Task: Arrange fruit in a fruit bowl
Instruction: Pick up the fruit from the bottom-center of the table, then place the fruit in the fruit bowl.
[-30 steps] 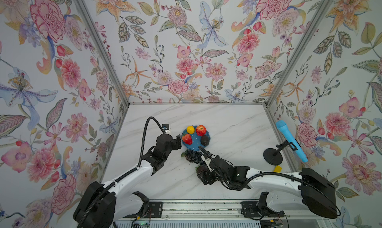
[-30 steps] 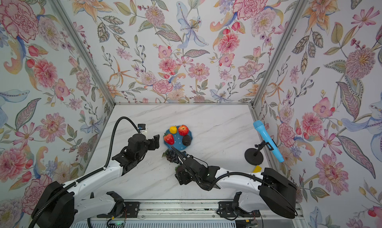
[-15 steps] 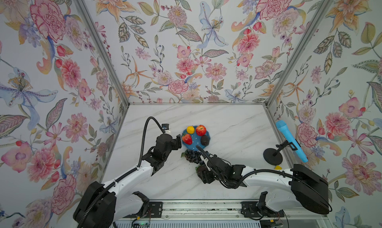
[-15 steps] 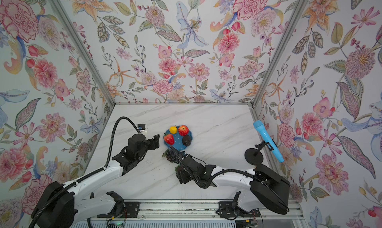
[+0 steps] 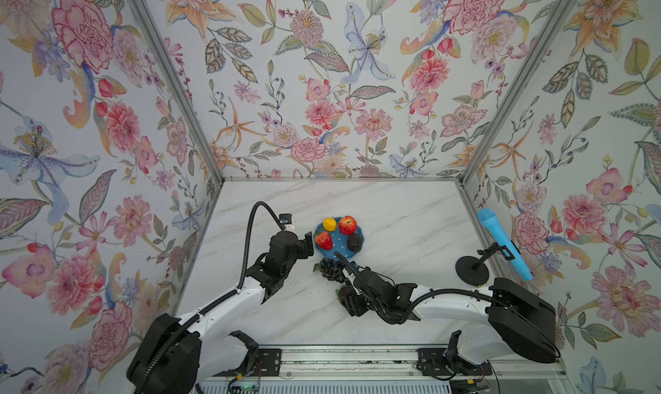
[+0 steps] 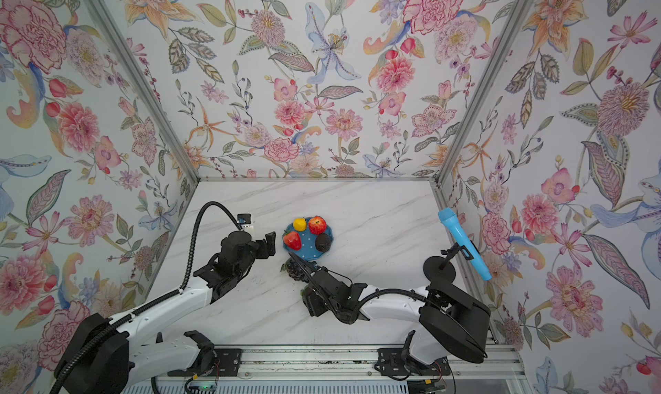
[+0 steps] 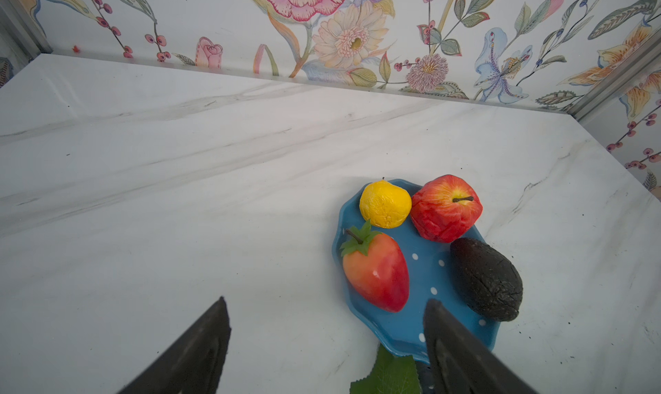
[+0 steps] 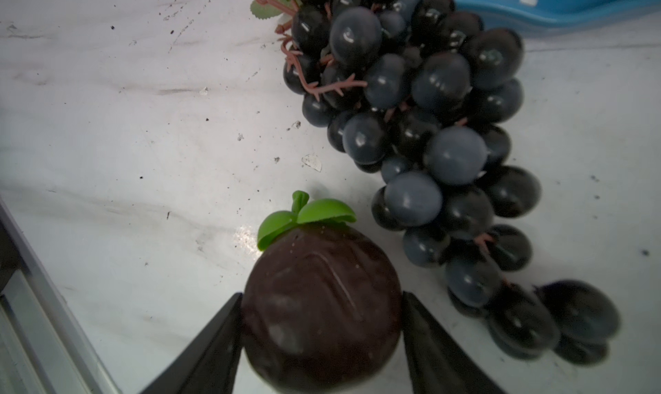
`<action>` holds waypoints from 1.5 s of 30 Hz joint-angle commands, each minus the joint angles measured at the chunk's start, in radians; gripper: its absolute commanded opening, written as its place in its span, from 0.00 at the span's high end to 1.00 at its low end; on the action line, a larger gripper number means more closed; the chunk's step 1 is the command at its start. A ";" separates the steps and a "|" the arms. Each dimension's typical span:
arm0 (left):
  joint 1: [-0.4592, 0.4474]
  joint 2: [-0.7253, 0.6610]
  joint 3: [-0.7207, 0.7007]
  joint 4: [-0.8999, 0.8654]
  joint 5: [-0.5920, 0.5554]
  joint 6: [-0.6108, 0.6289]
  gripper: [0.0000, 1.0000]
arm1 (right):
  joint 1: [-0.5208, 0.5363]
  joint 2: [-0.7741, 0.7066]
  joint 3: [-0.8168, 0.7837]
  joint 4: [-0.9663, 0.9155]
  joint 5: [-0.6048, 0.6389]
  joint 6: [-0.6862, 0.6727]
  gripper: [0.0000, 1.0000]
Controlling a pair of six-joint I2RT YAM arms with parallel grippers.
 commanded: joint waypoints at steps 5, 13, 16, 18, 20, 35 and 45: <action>0.013 0.006 -0.011 0.008 0.019 -0.004 0.14 | 0.004 0.001 0.016 0.012 0.018 -0.019 0.38; 0.013 0.011 -0.002 0.002 0.036 0.016 0.14 | -0.003 -0.040 0.002 0.017 0.004 -0.028 0.39; 0.013 0.009 0.003 0.001 0.058 0.034 0.14 | -0.026 -0.110 -0.015 0.021 -0.046 -0.053 0.40; 0.013 0.005 0.007 0.003 0.093 0.056 0.14 | -0.055 -0.187 -0.035 0.023 -0.083 -0.075 0.39; 0.013 -0.005 0.011 0.018 0.155 0.097 0.14 | -0.097 -0.269 -0.060 0.032 -0.138 -0.106 0.39; 0.010 -0.059 -0.204 0.598 0.758 0.214 0.16 | -0.562 -0.502 -0.126 0.157 -0.781 -0.176 0.40; 0.009 0.038 -0.350 1.068 0.905 0.249 0.30 | -0.567 -0.443 -0.046 0.081 -0.880 -0.269 0.40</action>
